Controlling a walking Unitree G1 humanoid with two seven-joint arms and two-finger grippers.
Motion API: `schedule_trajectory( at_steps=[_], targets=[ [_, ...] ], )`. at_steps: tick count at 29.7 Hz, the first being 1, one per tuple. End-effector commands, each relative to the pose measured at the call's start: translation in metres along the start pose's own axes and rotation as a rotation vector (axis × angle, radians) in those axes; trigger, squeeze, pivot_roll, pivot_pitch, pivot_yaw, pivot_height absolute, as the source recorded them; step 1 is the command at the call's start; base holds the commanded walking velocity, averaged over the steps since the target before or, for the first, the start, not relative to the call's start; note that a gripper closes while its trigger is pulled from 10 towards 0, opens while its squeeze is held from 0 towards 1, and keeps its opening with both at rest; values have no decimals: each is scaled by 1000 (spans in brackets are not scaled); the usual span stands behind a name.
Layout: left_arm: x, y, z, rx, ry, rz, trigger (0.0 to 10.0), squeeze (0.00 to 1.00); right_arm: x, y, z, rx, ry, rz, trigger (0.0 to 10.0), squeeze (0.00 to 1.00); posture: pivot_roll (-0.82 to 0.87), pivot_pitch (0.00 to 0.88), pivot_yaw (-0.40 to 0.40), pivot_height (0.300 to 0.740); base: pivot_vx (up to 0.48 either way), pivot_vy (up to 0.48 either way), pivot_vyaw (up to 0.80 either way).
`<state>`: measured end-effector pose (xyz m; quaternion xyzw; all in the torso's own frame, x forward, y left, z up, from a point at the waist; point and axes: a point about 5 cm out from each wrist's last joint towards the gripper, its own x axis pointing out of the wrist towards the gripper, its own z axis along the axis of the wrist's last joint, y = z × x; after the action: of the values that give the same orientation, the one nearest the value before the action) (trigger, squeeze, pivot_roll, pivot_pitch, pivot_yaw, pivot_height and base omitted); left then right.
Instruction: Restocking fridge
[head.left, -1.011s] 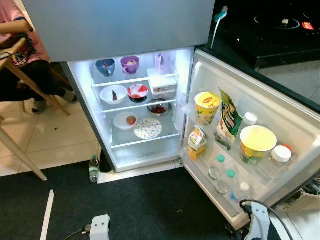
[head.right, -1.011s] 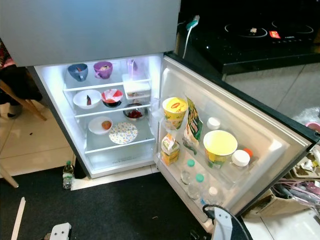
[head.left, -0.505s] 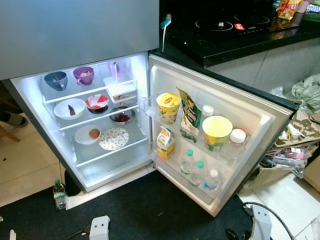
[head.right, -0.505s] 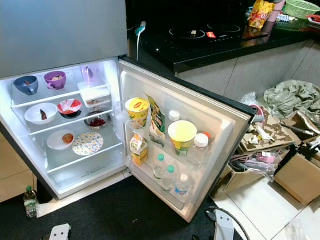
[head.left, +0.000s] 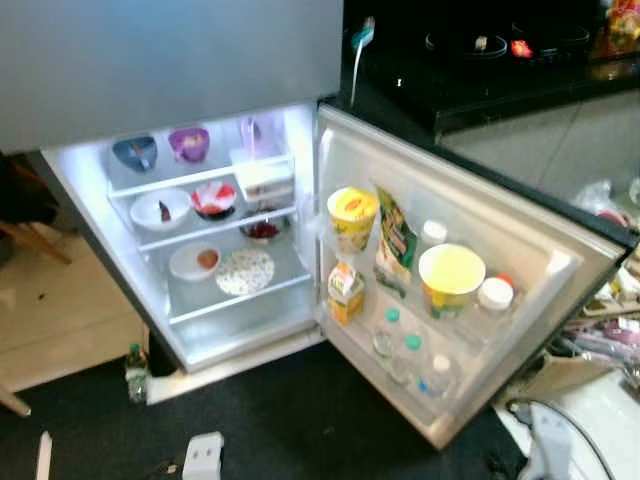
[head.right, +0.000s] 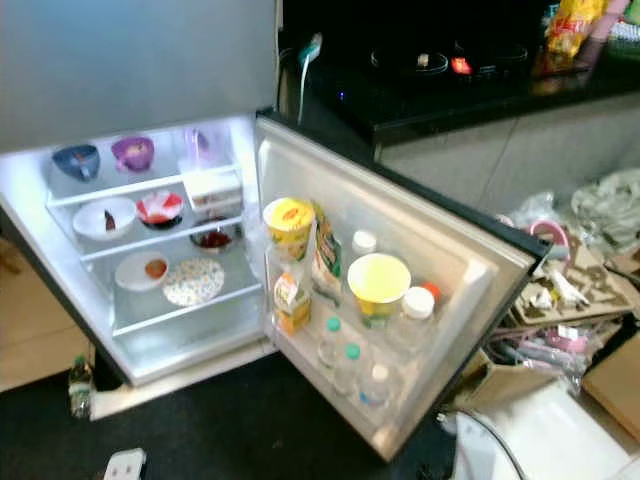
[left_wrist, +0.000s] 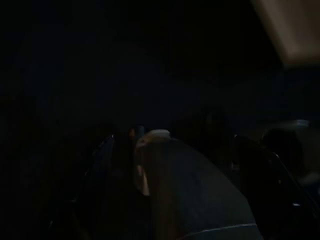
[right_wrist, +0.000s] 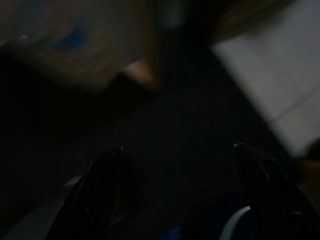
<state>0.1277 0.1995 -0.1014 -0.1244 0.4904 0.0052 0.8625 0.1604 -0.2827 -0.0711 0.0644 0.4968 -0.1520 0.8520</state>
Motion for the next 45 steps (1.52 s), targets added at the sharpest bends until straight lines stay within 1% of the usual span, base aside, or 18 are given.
schedule_trajectory(
  at_steps=[1,8,13,14,15,16,18,22,23,24,32,33,35,37,40,42,43,45],
  targets=[
    [-2,2,-9,-16,28,9,10000,0,-1,-7,-3,21,8,-60,10000,0,-33,0,0,740,0,0,0],
    [-3,4,-12,-26,31,13,10000,0,-8,-42,17,83,-44,-236,10000,0,-31,0,0,740,0,0,0],
    [-3,3,-12,-27,30,12,10000,0,-11,-50,24,104,-67,-272,10000,0,-31,0,0,740,0,0,0],
    [-3,4,-12,-28,29,12,10000,0,-14,-59,36,151,-117,-304,5333,0,-30,0,1,740,0,0,0],
    [-3,4,-11,-30,27,13,10000,0,-18,-67,52,212,-189,-325,0,0,-30,0,1,740,0,0,0],
    [-3,4,-11,-30,27,13,10000,0,-18,-67,52,212,-189,-325,0,0,-30,0,1,740,0,0,0],
    [-3,4,-11,-34,24,14,10000,0,-29,-82,88,304,-343,-357,0,0,-33,0,4,740,0,0,0],
    [-3,3,-10,-37,22,15,10000,0,-41,-96,112,368,-442,-374,235,0,-32,0,2,740,0,0,0],
    [-3,3,-10,-40,20,15,10000,0,-47,-99,127,403,-504,-340,10000,0,-32,0,2,740,0,0,0],
    [-3,3,-10,-42,19,15,10000,0,-52,-101,140,424,-555,-303,10000,0,-35,0,1,740,0,0,0],
    [-3,3,-12,-49,21,19,10000,0,-65,-98,172,462,-691,-113,10000,0,-35,0,0,740,0,0,0],
    [-4,5,-13,-53,21,24,10000,0,-70,-87,188,387,-736,70,10000,0,-38,0,-6,740,0,0,0],
    [-4,5,-13,-53,21,24,10000,0,-70,-87,188,387,-736,70,10000,0,-38,0,-6,740,0,0,0],
    [-4,5,-13,-56,22,27,10000,0,-74,-79,197,303,-754,205,10000,0,-38,0,-6,740,0,0,0],
    [-4,5,-13,-57,23,27,10000,0,-77,-75,201,265,-761,276,10000,0,-38,0,-6,740,0,0,0],
    [-4,5,-13,-58,23,26,10000,0,-80,-61,206,152,-741,448,10000,0,-45,0,-5,740,0,0,0],
    [-4,5,-13,-58,23,26,10000,0,-80,-61,206,152,-741,448,10000,0,-45,0,-5,740,0,0,0],
    [-4,5,-13,-56,23,25,10000,0,-79,-47,203,23,-682,573,10000,0,-50,0,-6,740,0,0,0]
  ],
)
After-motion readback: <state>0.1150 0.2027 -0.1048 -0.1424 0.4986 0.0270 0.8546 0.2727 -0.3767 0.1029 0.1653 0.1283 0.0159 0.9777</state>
